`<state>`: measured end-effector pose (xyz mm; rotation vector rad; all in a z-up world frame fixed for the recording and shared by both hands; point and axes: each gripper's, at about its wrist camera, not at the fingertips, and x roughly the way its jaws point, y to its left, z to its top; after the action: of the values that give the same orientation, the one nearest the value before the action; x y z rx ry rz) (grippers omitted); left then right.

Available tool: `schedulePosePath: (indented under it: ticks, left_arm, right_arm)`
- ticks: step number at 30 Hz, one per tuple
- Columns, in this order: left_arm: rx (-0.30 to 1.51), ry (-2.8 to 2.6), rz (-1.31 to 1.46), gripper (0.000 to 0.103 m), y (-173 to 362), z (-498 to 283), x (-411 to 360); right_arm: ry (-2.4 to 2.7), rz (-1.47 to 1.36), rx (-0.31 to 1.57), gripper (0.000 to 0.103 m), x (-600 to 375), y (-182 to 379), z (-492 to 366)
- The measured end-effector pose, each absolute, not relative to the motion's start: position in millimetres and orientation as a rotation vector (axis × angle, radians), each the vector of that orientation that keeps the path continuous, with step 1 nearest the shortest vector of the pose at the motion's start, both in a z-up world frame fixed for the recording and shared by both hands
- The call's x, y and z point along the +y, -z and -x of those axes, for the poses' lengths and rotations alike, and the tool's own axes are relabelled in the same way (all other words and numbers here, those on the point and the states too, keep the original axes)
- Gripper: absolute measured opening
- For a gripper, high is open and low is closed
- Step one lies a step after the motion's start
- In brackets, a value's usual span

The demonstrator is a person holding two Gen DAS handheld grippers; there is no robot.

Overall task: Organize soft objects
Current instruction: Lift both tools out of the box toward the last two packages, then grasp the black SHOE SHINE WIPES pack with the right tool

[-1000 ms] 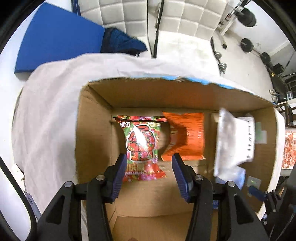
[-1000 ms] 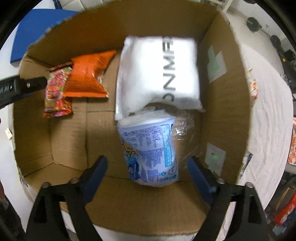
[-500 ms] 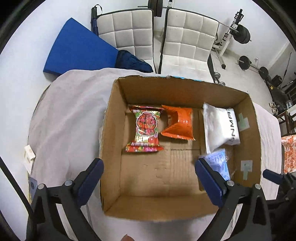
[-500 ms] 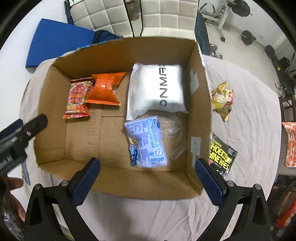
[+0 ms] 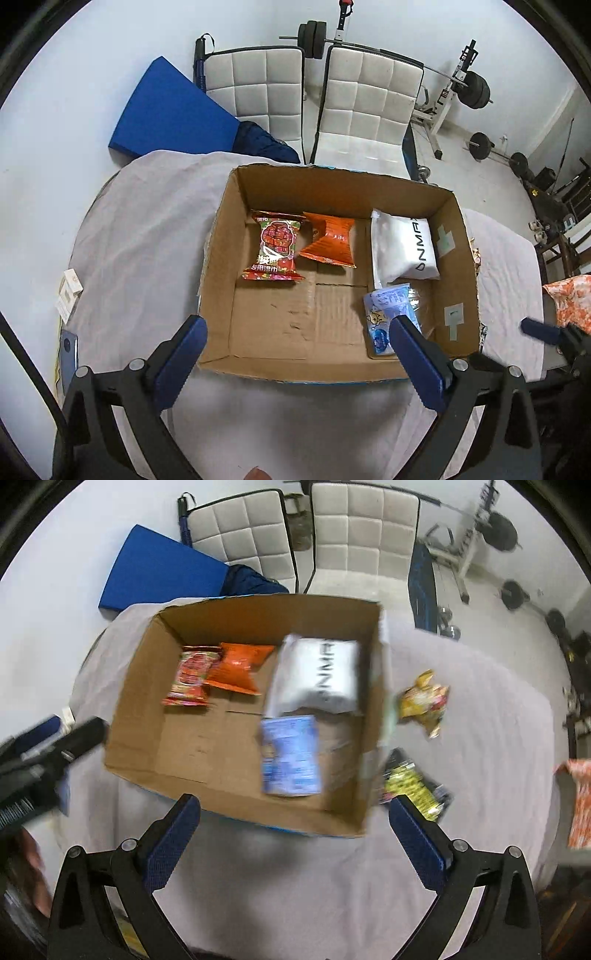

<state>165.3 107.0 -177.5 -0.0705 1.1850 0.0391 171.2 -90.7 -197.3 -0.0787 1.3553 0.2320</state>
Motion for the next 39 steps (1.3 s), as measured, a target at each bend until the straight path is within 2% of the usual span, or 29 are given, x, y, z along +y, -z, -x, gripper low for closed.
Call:
schedulePosePath:
  ticks: [8, 19, 20, 22, 26, 30, 33, 39]
  left_arm:
    - [1.229, -0.077, 0.052, 0.101, 203, -162, 70]
    - [1.317, -0.137, 0.059, 0.101, 252, -161, 29]
    - [1.318, -0.144, 0.058, 0.101, 253, -160, 28]
    - [1.322, -0.155, 0.053, 0.101, 254, -161, 25]
    - [1.322, -0.168, 0.050, 0.101, 255, -166, 18]
    - [1.322, -0.159, 0.040, 0.101, 253, -174, 4]
    - [1.307, -0.133, 0.014, 0.101, 245, -184, -14]
    - [1.283, 0.003, -0.020, 0.101, 215, -227, -77]
  right_arm:
    - [-0.239, 0.329, 1.544, 0.103, -186, 275, -207]
    - [-0.467, 0.477, 1.703, 0.102, -183, 386, -230]
    - [-0.471, 0.469, 1.707, 0.097, -183, 390, -231]
    - [-0.471, 0.436, 1.677, 0.093, -186, 390, -234]
    - [-0.330, 0.371, 1.639, 0.064, -202, 385, -241]
    - [-0.155, 0.265, 1.664, 0.061, -234, 388, -240]
    - [0.046, 0.088, 1.750, 0.061, -282, 391, -238]
    - [0.235, -0.099, 1.723, 0.061, -379, 388, -243]
